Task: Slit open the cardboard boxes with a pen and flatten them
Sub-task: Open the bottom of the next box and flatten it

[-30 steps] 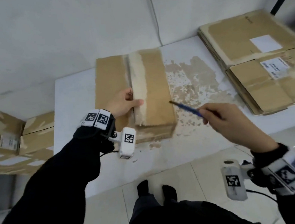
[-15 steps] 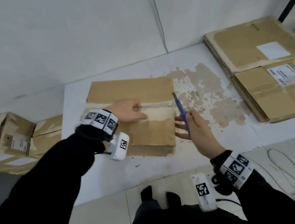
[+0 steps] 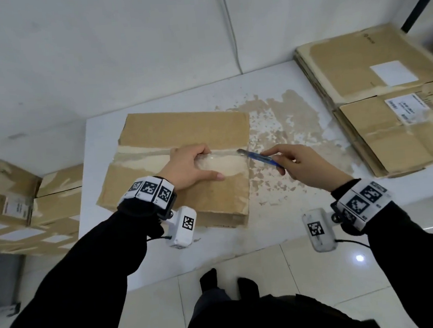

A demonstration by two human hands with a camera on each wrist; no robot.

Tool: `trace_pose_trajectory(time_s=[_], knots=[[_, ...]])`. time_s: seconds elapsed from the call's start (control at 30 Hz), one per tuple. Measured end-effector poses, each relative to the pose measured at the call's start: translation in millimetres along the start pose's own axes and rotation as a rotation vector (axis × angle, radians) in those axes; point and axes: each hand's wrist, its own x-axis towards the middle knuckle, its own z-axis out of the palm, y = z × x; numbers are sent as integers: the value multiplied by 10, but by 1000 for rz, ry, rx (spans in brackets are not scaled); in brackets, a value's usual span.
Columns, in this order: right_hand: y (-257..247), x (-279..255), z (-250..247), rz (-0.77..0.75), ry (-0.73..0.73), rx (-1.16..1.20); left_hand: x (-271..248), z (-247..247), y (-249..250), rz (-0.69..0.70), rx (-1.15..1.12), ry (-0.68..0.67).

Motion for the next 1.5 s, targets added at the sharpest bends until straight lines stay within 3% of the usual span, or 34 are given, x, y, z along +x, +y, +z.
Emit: trace_pose_trajectory(time_s=[0.23, 0.37, 0.5, 0.63, 0.77, 0.9, 0.97, 1.07, 1.13, 1.2, 1.33, 1.43, 1.5], knots=[[-64, 82, -166, -3, -159, -61, -60, 31, 25, 56, -79, 32], [-65, -18, -364, 67, -316, 41, -107, 50, 82, 103, -25, -13], [-96, -33, -352, 41, -296, -29, -109, 31, 112, 137, -8, -8], [-103, -117, -415, 53, -366, -29, -160, 45, 79, 170, 14, -24], [-87, -174, -309, 28, -284, -30, -155, 31, 101, 210, 20, -6], [-6, -315, -406, 22, -446, -75, -216, -41, 126, 225, 27, 40], [56, -424, -557, 49, -399, -45, -173, -142, 174, 235, 42, 95], [123, -496, -612, 34, -188, 44, -105, -215, 266, 241, 244, 68], [135, -503, -561, 21, -50, 95, -103, -162, 320, 192, 446, 61], [136, -509, -466, 3, 11, 129, -138, -46, 327, 104, 442, 26], [157, -505, -229, -34, 32, 110, -187, 157, 307, -53, 245, -108], [189, -474, -83, -40, 32, 8, -45, 167, 383, -263, 69, -93], [196, -448, 3, -47, 45, -24, 92, 96, 454, -429, -214, -59]])
